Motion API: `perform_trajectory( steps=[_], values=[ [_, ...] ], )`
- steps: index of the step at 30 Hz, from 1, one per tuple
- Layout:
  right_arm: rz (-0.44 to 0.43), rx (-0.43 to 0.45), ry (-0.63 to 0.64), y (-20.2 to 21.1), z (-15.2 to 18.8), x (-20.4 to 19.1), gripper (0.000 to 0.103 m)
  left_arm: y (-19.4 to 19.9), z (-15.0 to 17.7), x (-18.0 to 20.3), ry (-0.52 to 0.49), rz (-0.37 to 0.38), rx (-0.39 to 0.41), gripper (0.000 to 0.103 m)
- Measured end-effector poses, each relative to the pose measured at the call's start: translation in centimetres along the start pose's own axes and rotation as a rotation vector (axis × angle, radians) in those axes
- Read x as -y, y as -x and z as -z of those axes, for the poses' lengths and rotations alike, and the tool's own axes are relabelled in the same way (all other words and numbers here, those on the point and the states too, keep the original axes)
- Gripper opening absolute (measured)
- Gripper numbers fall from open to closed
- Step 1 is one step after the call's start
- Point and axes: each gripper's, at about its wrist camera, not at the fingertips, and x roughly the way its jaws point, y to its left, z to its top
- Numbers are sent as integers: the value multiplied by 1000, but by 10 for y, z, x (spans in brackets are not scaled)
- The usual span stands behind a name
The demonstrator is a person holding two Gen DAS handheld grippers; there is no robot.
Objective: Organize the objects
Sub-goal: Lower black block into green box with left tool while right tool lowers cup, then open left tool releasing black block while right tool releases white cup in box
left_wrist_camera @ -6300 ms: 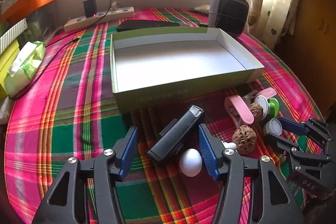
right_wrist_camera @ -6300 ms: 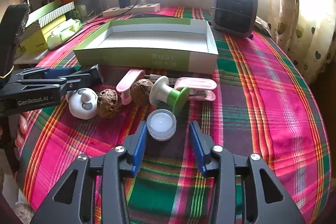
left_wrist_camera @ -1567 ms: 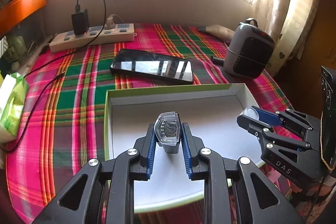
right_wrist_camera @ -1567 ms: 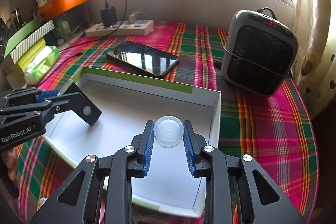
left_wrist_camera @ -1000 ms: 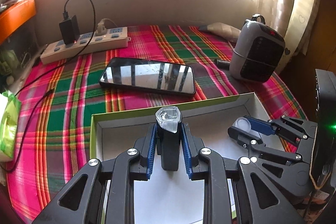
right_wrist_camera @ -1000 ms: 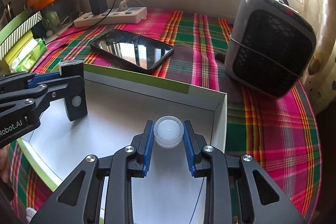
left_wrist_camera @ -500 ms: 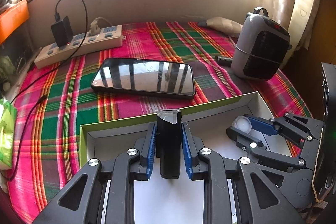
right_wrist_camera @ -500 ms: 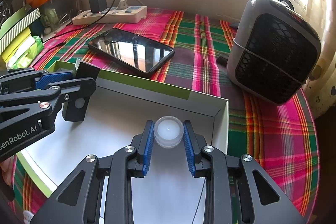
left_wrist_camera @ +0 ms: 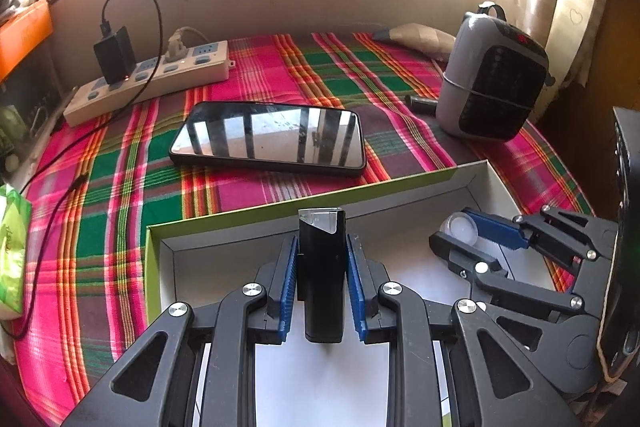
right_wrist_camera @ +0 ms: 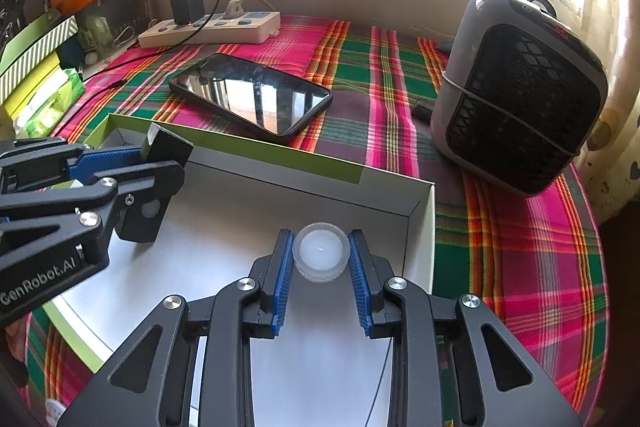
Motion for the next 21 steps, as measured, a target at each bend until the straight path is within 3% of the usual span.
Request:
perform_trajectory(
  steps=[9, 18, 21],
  values=[
    [10, -3, 2, 0, 0, 0, 30, -5, 0, -1, 14, 0, -20, 22],
    [-5, -1, 0, 2, 0, -1, 40, -5, 2, -4, 23, -1, -26, 23],
    [-17, 6, -4, 4, 0, -2, 49, -3, 3, -7, 29, 1, -26, 25]
  ],
)
